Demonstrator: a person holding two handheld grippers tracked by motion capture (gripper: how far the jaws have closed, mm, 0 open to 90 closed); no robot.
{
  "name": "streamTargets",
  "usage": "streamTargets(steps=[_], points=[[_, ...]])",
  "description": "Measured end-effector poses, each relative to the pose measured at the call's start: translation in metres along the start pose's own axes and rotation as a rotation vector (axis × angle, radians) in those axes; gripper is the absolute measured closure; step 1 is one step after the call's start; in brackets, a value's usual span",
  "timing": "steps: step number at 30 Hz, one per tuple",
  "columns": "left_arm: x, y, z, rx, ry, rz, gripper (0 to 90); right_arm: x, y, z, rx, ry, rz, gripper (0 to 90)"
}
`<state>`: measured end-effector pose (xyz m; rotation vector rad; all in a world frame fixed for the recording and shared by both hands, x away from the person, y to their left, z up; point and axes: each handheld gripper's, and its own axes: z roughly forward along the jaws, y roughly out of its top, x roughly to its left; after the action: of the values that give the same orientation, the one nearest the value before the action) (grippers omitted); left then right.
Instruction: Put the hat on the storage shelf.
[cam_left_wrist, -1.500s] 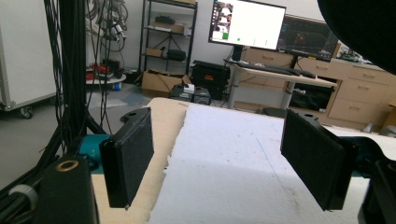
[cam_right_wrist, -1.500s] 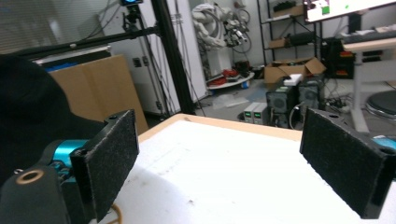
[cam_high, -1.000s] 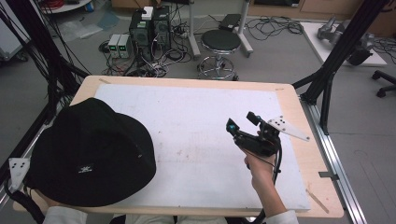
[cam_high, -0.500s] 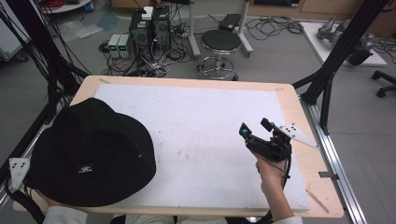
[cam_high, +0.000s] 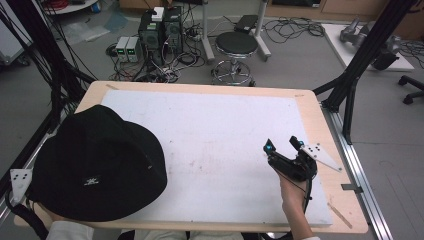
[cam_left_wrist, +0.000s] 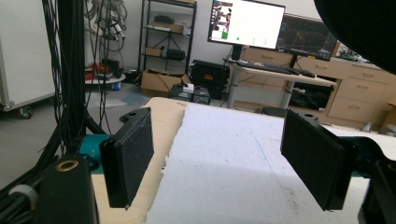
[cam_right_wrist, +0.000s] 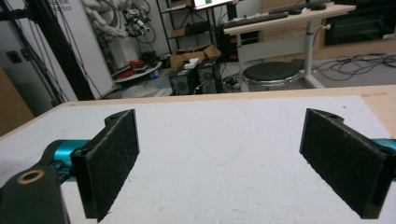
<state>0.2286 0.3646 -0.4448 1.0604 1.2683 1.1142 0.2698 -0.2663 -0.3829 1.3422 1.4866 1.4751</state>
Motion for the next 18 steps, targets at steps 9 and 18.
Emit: streamTargets(steps=[9,18], points=[[0.000,0.000,0.000,-0.005,0.001,-0.004,25.7,-0.008,-0.012,0.002,-0.035,-0.062,-0.046,10.9],[0.000,0.000,0.000,-0.002,-0.004,0.001,25.7,-0.013,-0.025,0.005,-0.051,-0.100,-0.077,10.9]])
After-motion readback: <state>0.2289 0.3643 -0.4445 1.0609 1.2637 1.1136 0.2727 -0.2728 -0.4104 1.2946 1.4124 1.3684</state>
